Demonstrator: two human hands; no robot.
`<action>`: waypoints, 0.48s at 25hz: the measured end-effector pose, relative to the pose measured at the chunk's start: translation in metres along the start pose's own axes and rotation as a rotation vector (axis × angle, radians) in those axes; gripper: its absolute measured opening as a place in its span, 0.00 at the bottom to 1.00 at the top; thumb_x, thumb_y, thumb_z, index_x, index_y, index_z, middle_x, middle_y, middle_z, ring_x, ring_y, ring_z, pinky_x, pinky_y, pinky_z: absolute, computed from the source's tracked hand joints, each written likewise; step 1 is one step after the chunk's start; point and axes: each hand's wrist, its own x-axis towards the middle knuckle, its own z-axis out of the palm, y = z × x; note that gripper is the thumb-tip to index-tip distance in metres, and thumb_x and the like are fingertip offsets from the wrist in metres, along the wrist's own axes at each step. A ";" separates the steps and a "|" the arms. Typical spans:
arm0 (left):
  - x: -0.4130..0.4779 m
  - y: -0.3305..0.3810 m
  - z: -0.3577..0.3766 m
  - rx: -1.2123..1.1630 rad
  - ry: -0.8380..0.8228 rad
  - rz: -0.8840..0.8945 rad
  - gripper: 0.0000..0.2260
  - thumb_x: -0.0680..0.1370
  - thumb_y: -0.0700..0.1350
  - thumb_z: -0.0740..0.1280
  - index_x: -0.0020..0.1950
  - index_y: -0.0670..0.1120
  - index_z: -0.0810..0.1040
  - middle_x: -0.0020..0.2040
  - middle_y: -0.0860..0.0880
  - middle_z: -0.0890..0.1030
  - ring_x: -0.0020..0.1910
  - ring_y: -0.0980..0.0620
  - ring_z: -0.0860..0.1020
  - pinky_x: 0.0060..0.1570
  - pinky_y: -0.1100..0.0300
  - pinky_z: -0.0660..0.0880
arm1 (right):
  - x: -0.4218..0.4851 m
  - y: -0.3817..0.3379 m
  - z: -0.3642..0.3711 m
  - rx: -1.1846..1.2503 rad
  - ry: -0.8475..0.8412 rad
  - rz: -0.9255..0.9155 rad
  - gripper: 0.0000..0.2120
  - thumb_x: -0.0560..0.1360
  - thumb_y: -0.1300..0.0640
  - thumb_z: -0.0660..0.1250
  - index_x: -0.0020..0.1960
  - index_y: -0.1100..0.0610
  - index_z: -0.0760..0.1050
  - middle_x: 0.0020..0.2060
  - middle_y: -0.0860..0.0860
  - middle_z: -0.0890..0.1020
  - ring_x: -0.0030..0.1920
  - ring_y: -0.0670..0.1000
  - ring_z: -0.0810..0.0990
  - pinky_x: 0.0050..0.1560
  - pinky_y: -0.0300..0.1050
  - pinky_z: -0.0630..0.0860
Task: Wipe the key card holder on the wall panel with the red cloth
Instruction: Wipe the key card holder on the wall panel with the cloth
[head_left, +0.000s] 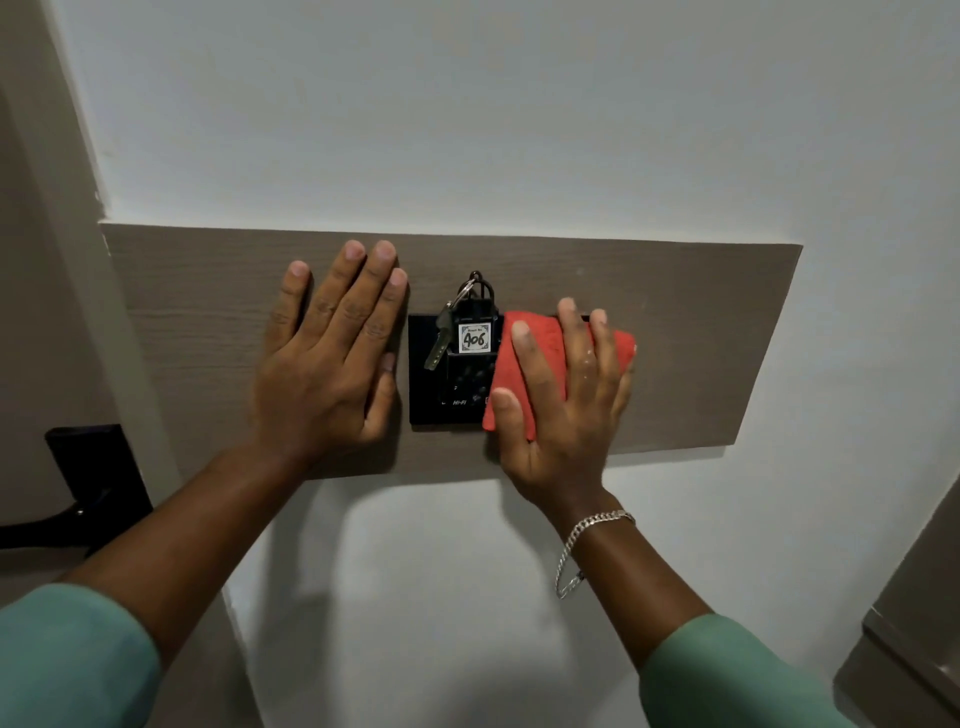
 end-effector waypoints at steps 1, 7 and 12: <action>-0.001 0.000 0.000 0.003 -0.001 0.002 0.28 0.78 0.46 0.57 0.77 0.39 0.61 0.77 0.40 0.60 0.78 0.41 0.58 0.76 0.41 0.50 | -0.005 0.010 -0.001 -0.002 -0.015 -0.079 0.24 0.80 0.43 0.55 0.74 0.47 0.62 0.74 0.57 0.65 0.76 0.61 0.60 0.71 0.71 0.61; -0.001 0.001 -0.001 0.003 -0.030 -0.002 0.28 0.78 0.47 0.57 0.77 0.39 0.60 0.78 0.41 0.58 0.78 0.40 0.57 0.76 0.40 0.50 | -0.008 0.012 0.004 0.015 0.007 -0.026 0.23 0.79 0.44 0.56 0.73 0.48 0.63 0.74 0.59 0.65 0.76 0.62 0.61 0.72 0.70 0.60; 0.000 0.001 0.000 0.018 -0.042 -0.003 0.28 0.78 0.47 0.57 0.77 0.38 0.60 0.78 0.40 0.60 0.78 0.40 0.57 0.75 0.40 0.50 | 0.003 0.026 0.001 0.045 0.025 -0.017 0.24 0.80 0.44 0.55 0.74 0.47 0.62 0.74 0.60 0.65 0.76 0.62 0.61 0.71 0.70 0.61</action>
